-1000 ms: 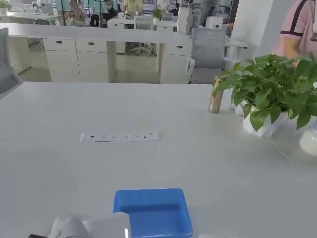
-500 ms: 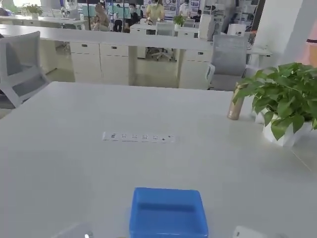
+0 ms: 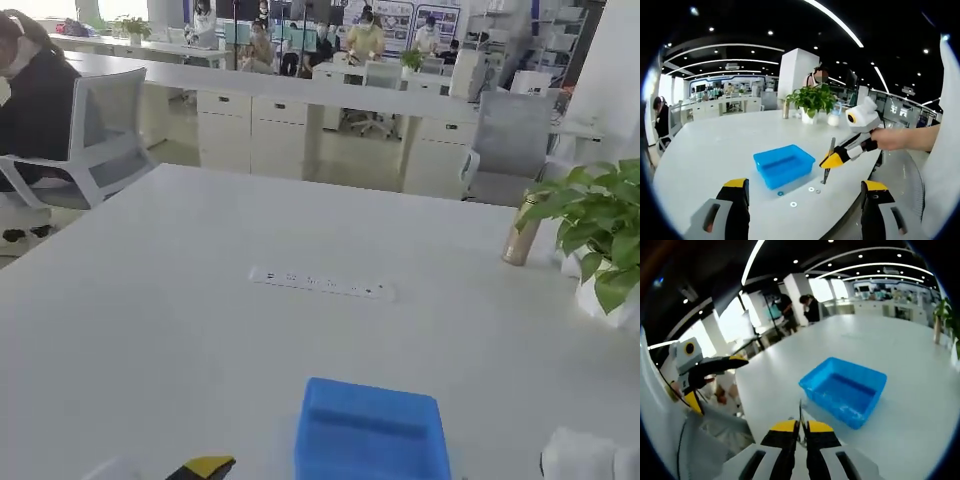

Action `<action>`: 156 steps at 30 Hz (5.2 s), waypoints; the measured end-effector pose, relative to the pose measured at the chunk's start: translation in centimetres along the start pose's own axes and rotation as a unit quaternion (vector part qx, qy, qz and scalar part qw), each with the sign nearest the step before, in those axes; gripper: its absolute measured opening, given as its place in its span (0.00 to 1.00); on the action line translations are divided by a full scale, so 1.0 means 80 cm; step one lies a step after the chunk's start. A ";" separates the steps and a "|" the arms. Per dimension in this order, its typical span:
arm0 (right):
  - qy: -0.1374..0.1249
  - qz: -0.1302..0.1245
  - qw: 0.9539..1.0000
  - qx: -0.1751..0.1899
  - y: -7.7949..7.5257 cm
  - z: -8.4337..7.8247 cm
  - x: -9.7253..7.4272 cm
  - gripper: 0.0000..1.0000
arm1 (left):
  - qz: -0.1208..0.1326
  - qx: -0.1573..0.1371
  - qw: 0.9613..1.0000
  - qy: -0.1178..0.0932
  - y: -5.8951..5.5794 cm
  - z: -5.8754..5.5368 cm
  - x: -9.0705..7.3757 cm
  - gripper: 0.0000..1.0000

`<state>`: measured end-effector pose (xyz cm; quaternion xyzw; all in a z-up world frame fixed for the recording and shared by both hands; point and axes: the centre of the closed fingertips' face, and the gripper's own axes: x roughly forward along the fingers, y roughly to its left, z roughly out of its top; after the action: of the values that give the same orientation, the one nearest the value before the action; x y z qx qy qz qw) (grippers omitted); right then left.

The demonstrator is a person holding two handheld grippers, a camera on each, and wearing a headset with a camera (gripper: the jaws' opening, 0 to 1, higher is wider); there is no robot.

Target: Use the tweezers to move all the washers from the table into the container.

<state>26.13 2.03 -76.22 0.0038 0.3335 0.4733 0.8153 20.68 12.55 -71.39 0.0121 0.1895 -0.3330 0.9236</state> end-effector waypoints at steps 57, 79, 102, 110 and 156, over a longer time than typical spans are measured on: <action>0.045 -0.093 0.995 -0.016 -0.150 0.039 0.080 0.04 | 0.081 -0.043 0.995 -0.024 0.039 0.004 -0.039 0.94; -0.055 -0.045 0.995 -0.067 -0.048 0.080 0.020 0.03 | 0.077 -0.040 0.996 -0.028 0.036 0.009 -0.036 0.92; 0.020 -0.006 1.000 -0.003 -0.020 -0.032 0.047 0.03 | 0.077 -0.030 0.996 -0.024 0.036 0.011 -0.038 0.90; 0.032 -0.005 0.999 -0.008 -0.019 -0.040 0.046 0.04 | 0.077 -0.027 0.996 -0.023 0.035 0.012 -0.037 0.90; 0.059 0.017 0.985 -0.163 -0.002 -0.058 0.052 0.03 | 0.073 -0.005 0.997 -0.013 0.026 0.020 -0.032 0.90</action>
<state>25.11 3.73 -82.18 -0.1515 0.2994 0.5345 0.7757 20.68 15.52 -69.22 0.0166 0.1782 -0.2641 0.9477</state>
